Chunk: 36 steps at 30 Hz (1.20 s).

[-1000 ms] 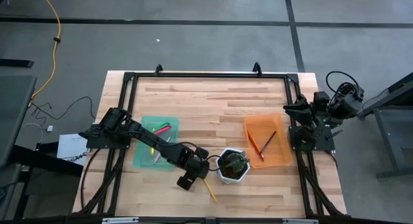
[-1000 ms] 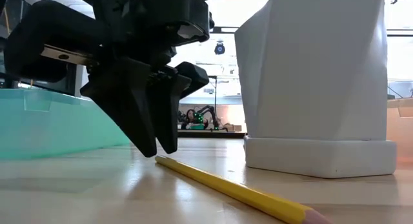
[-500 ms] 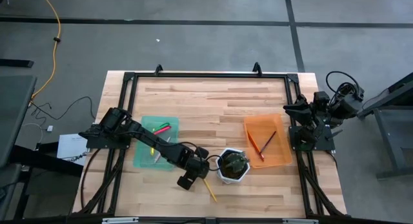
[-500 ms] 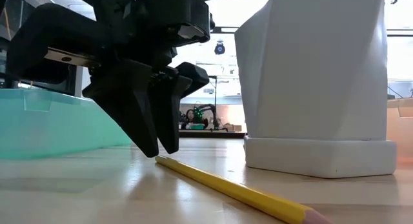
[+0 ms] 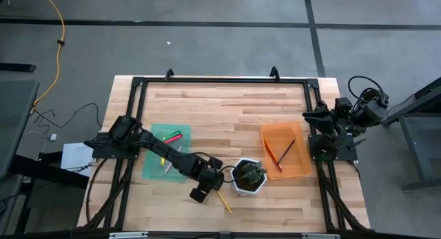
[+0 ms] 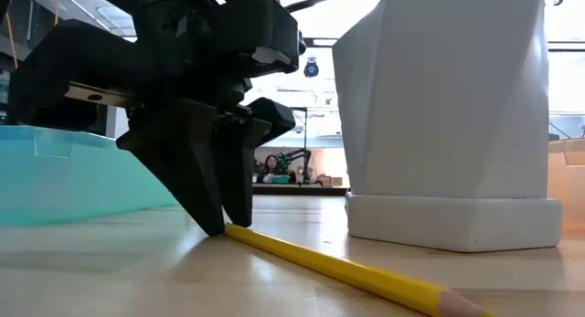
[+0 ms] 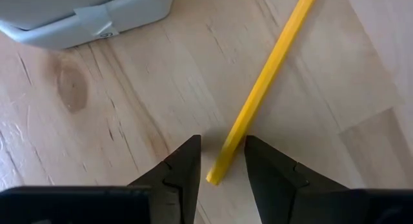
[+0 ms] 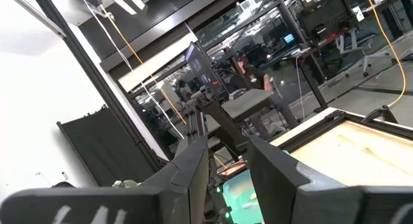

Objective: Sort pens & pencils
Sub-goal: Put the yellow pencil into the orange bin

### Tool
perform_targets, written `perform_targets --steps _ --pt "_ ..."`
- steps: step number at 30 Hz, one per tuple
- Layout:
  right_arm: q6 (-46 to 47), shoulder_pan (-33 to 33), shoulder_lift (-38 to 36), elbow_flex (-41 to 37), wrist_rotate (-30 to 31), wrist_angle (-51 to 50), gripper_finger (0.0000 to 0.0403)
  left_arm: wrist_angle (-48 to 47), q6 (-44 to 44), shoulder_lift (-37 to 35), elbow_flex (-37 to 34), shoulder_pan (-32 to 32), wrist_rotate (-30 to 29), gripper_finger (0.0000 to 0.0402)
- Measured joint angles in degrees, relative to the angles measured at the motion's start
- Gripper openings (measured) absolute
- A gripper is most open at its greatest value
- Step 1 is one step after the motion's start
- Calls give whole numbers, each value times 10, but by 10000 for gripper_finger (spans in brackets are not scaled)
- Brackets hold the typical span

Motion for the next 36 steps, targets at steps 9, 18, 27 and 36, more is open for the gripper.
perform_targets --steps 9,18,27,36 --pt "0 0 0 0 3 -2 103 -7 -1 0 0 0 -4 110" --pt "1 0 0 0 5 -2 103 -16 -1 0 1 0 4 110" --pt "0 0 0 0 6 -4 103 -18 -1 0 1 0 6 71" --pt "1 0 0 0 14 -10 103 -32 24 0 13 0 6 13"
